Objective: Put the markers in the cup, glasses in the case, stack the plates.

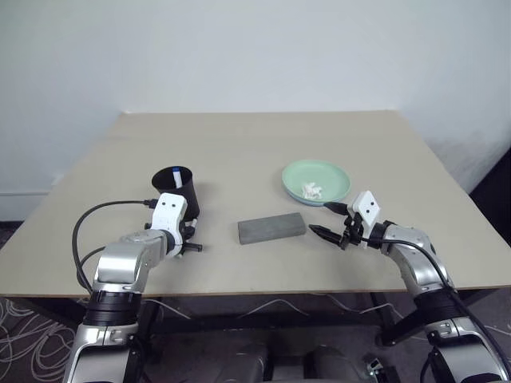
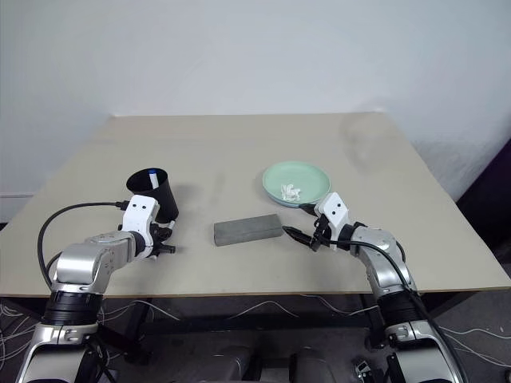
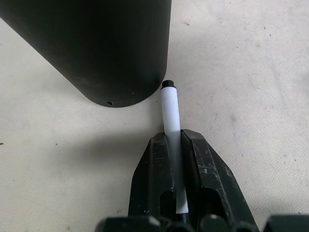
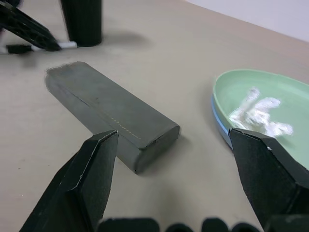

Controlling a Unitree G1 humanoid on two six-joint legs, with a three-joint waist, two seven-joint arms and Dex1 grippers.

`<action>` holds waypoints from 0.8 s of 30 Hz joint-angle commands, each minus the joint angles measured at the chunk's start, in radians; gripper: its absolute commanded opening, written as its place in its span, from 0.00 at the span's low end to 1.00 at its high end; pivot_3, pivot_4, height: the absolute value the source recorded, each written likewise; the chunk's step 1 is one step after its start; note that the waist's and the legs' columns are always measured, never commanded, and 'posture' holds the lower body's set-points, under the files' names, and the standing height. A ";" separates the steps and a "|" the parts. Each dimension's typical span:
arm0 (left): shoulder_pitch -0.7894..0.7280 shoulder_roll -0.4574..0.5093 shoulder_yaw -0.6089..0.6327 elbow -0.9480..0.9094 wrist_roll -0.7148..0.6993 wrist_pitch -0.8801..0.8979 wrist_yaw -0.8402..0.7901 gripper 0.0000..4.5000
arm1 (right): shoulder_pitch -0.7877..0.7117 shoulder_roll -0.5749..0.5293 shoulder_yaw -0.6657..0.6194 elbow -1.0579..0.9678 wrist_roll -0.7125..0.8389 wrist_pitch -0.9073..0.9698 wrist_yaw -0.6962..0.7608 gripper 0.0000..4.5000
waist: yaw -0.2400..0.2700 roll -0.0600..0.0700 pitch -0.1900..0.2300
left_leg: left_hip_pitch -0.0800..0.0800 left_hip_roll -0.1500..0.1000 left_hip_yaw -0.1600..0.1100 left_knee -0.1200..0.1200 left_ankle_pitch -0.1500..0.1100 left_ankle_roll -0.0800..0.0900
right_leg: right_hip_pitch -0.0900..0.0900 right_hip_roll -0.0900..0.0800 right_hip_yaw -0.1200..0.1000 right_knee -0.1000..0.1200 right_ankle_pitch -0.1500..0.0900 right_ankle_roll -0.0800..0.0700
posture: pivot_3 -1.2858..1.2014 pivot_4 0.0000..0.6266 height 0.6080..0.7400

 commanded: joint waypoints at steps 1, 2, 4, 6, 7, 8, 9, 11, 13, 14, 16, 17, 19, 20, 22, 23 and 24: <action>0.002 -0.003 0.002 -0.005 0.008 -0.004 -0.011 0.00 | -0.007 -0.016 -0.031 -0.086 0.085 0.046 0.064 0.88 | 0.000 0.000 0.000 | 0.000 0.000 0.000 0.000 0.000 0.000 | 0.000 0.000 0.000 0.000 0.000 0.000 | 0.52 0.00 0.97; 0.001 -0.003 0.000 -0.005 0.009 -0.004 -0.012 0.00 | -0.005 -0.018 -0.033 -0.096 0.096 0.057 0.076 0.88 | 0.000 0.000 0.000 | 0.000 0.000 0.000 0.000 0.000 0.000 | 0.000 0.000 0.000 0.000 0.000 0.000 | 0.52 0.00 0.97; -0.001 0.000 -0.008 -0.014 0.008 -0.001 -0.021 0.00 | -0.005 -0.020 -0.034 -0.102 0.099 0.066 0.078 0.88 | 0.000 0.000 0.000 | 0.000 0.000 0.000 0.000 0.000 0.000 | 0.000 0.000 0.000 0.000 0.000 0.000 | 0.52 0.00 0.97; -0.003 -0.001 -0.015 -0.034 0.002 0.001 -0.037 0.00 | -0.006 -0.021 -0.034 -0.100 0.094 0.068 0.072 0.88 | 0.000 0.000 0.000 | 0.000 0.000 0.000 0.000 0.000 0.000 | 0.000 -0.001 0.000 0.000 0.000 0.000 | 0.52 0.00 0.97; -0.005 -0.002 -0.017 -0.045 -0.004 0.000 -0.048 0.00 | -0.007 -0.021 -0.034 -0.099 0.092 0.069 0.071 0.88 | 0.000 0.000 0.000 | 0.000 0.000 0.000 0.000 0.000 0.000 | 0.000 -0.001 0.000 0.000 0.000 0.000 | 0.52 0.00 0.97; -0.006 -0.003 -0.022 -0.061 -0.012 0.000 -0.064 0.00 | -0.006 -0.021 -0.035 -0.098 0.091 0.068 0.070 0.88 | 0.001 0.000 0.000 | -0.001 0.000 0.000 0.000 0.000 0.000 | 0.000 -0.001 0.000 0.000 0.000 0.000 | 0.52 0.00 0.97; -0.008 -0.001 -0.029 -0.078 -0.018 -0.004 -0.081 0.00 | -0.006 -0.021 -0.034 -0.097 0.089 0.067 0.069 0.88 | 0.001 0.000 0.000 | -0.002 0.000 0.000 0.000 0.000 0.000 | 0.000 -0.001 0.000 0.000 0.000 0.000 | 0.52 0.00 0.97; -0.012 -0.001 -0.042 -0.114 -0.029 -0.016 -0.115 0.00 | -0.006 -0.020 -0.034 -0.095 0.085 0.063 0.065 0.88 | 0.001 0.000 0.000 | -0.004 0.000 0.000 0.000 0.000 0.000 | -0.002 -0.001 -0.001 0.000 0.000 0.000 | 0.52 0.00 0.97; -0.016 0.000 -0.051 -0.144 -0.041 -0.031 -0.146 0.00 | -0.007 -0.018 -0.034 -0.090 0.081 0.058 0.061 0.88 | 0.000 0.000 0.000 | -0.004 0.000 0.000 0.000 0.000 0.000 | -0.003 -0.001 -0.001 -0.001 0.000 0.000 | 0.52 0.00 0.97; -0.017 0.003 -0.056 -0.156 -0.046 -0.039 -0.159 0.00 | -0.008 -0.018 -0.033 -0.088 0.079 0.054 0.059 0.88 | 0.000 0.000 0.000 | -0.004 0.000 0.000 0.000 0.000 0.000 | -0.003 -0.001 -0.001 -0.001 0.000 0.000 | 0.52 0.00 0.97; -0.022 0.006 -0.066 -0.177 -0.047 -0.070 -0.181 0.00 | -0.009 -0.016 -0.033 -0.082 0.076 0.049 0.055 0.88 | 0.000 0.000 0.000 | -0.004 0.000 0.000 0.000 0.000 0.000 | -0.004 -0.001 0.000 -0.001 0.000 0.000 | 0.52 0.00 0.97; -0.028 -0.003 -0.058 -0.187 -0.051 -0.103 -0.190 0.00 | -0.010 -0.016 -0.032 -0.080 0.075 0.047 0.054 0.88 | 0.000 0.000 0.000 | -0.004 0.000 0.000 -0.001 0.000 0.000 | -0.004 -0.001 0.000 -0.001 0.000 0.000 | 0.52 0.00 0.97; -0.048 -0.030 -0.027 -0.195 -0.068 -0.168 -0.201 0.00 | -0.011 -0.016 -0.032 -0.076 0.073 0.042 0.051 0.88 | 0.000 0.000 0.000 | -0.004 0.000 0.000 -0.001 0.000 0.000 | -0.004 -0.001 0.000 -0.001 0.000 0.000 | 0.52 0.00 0.97; -0.059 -0.042 -0.013 -0.195 -0.073 -0.213 -0.206 0.00 | -0.011 -0.015 -0.032 -0.075 0.073 0.041 0.049 0.88 | 0.000 0.000 0.000 | -0.004 0.000 0.000 -0.001 0.000 0.000 | -0.004 -0.001 0.000 -0.001 0.000 0.000 | 0.52 0.00 0.97; -0.087 -0.067 0.014 -0.184 -0.070 -0.325 -0.205 0.00 | -0.012 -0.015 -0.032 -0.073 0.072 0.038 0.048 0.88 | 0.001 0.000 0.000 | -0.004 0.000 0.000 -0.001 0.000 0.000 | -0.004 -0.001 0.000 -0.001 0.000 0.000 | 0.52 0.00 0.97; -0.102 -0.078 0.023 -0.173 -0.065 -0.380 -0.203 0.00 | -0.014 -0.014 -0.033 -0.072 0.074 0.036 0.048 0.88 | 0.002 0.000 0.000 | -0.004 0.000 0.000 -0.001 0.000 0.000 | -0.004 -0.001 0.000 -0.001 0.000 0.000 | 0.52 0.00 0.97; -0.117 -0.087 0.031 -0.160 -0.061 -0.428 -0.200 0.00 | -0.015 -0.014 -0.034 -0.072 0.076 0.035 0.049 0.88 | 0.001 0.000 0.000 | -0.004 0.000 0.000 -0.001 0.000 0.000 | -0.004 -0.001 0.000 -0.001 0.000 0.000 | 0.52 0.00 0.97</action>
